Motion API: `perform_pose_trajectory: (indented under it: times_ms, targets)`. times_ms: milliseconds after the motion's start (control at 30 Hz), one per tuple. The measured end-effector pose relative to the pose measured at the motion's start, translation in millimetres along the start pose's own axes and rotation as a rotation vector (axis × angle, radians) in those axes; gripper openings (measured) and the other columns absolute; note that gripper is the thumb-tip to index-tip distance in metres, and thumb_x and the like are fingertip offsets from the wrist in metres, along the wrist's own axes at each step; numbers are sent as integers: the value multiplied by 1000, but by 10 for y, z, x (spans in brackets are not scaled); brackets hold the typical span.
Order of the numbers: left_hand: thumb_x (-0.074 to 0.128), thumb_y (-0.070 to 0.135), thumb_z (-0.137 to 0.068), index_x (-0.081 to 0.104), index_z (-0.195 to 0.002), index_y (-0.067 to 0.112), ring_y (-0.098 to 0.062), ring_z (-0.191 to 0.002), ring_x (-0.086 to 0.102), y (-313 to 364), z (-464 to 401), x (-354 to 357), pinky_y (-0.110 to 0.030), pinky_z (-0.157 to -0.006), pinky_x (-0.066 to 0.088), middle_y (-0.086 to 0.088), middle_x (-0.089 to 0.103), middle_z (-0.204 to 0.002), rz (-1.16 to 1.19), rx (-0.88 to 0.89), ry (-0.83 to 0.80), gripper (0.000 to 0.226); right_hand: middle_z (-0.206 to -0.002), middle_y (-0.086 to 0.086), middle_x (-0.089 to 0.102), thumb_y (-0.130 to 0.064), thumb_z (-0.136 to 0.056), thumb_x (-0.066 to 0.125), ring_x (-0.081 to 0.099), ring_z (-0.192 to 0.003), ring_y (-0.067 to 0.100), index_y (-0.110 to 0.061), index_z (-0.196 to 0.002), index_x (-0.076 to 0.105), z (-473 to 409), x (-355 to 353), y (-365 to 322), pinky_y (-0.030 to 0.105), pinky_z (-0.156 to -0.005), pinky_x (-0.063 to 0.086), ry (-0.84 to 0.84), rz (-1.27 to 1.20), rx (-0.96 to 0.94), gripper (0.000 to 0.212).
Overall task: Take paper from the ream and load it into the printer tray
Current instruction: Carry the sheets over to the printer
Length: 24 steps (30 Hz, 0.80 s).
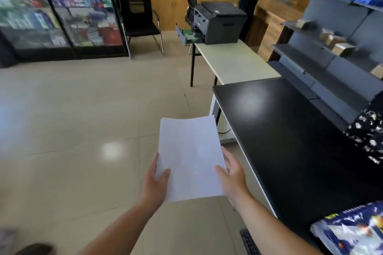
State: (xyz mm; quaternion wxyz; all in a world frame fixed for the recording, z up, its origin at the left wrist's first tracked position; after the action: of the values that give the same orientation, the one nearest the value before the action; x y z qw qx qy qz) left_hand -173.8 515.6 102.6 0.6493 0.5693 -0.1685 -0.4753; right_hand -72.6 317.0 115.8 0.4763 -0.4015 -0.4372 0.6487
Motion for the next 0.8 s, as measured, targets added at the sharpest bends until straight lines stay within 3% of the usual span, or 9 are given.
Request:
perform_pose_trajectory:
  times_ms: [133, 333, 500, 600, 700, 800]
  targets:
    - [55, 26, -94, 28, -147, 45, -10, -113, 54, 53, -72, 39, -31, -92, 43, 21, 51, -132, 15, -2, 5, 63, -121, -12, 72, 8, -91, 47, 73, -101, 4, -29, -139, 54, -121, 4, -21, 31, -87, 59, -3, 2, 6, 60]
    - [54, 25, -95, 28, -148, 42, -9, -116, 54, 154, -414, 40, -30, -94, 43, 21, 51, -134, 39, 2, 6, 62, -119, -12, 73, 5, -91, 49, 73, -94, -1, -32, -137, 53, -445, 109, -131, 20, -76, 58, -14, 13, 10, 59]
    - [55, 28, -94, 28, -147, 44, -10, -116, 56, 216, -905, -29, -33, -96, 46, 16, 54, -132, 32, -4, 3, 62, -128, -5, 70, 3, -91, 50, 71, -107, 5, -26, -143, 50, -857, 321, -225, 32, -91, 57, -14, 24, 17, 60]
    - [55, 27, -94, 30, -146, 47, -9, -114, 58, 261, -1269, -104, -32, -93, 48, 18, 57, -130, 43, 1, -7, 61, -128, -8, 69, 1, -92, 51, 70, -106, 3, -31, -141, 50, -1157, 510, -322, 35, -95, 57, -30, 44, 28, 58]
    - [55, 28, -94, 30, -146, 47, -9, -112, 58, 319, -1660, -203, -28, -87, 47, 18, 58, -129, 49, -3, -9, 61, -138, -9, 64, -5, -90, 53, 60, -127, 13, -40, -136, 53, -1494, 731, -380, 49, -107, 49, -35, 55, 26, 57]
    - [54, 32, -92, 29, -143, 52, -10, -112, 58, 387, -2059, -310, -33, -91, 48, 20, 58, -128, 37, -4, -19, 60, -134, -9, 65, -1, -92, 51, 62, -124, 11, -48, -126, 54, -1786, 976, -522, 42, -103, 53, -22, 43, 29, 58]
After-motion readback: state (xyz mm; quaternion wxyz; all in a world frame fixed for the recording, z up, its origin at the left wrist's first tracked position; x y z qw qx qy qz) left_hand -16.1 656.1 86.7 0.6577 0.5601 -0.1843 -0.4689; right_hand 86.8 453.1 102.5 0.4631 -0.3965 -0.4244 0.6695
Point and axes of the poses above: each hand's wrist, its own z-axis away from the middle knuckle, its own x-axis out of the palm, y = z × x, the point moved 1 cm from there along -z, towards the middle knuckle
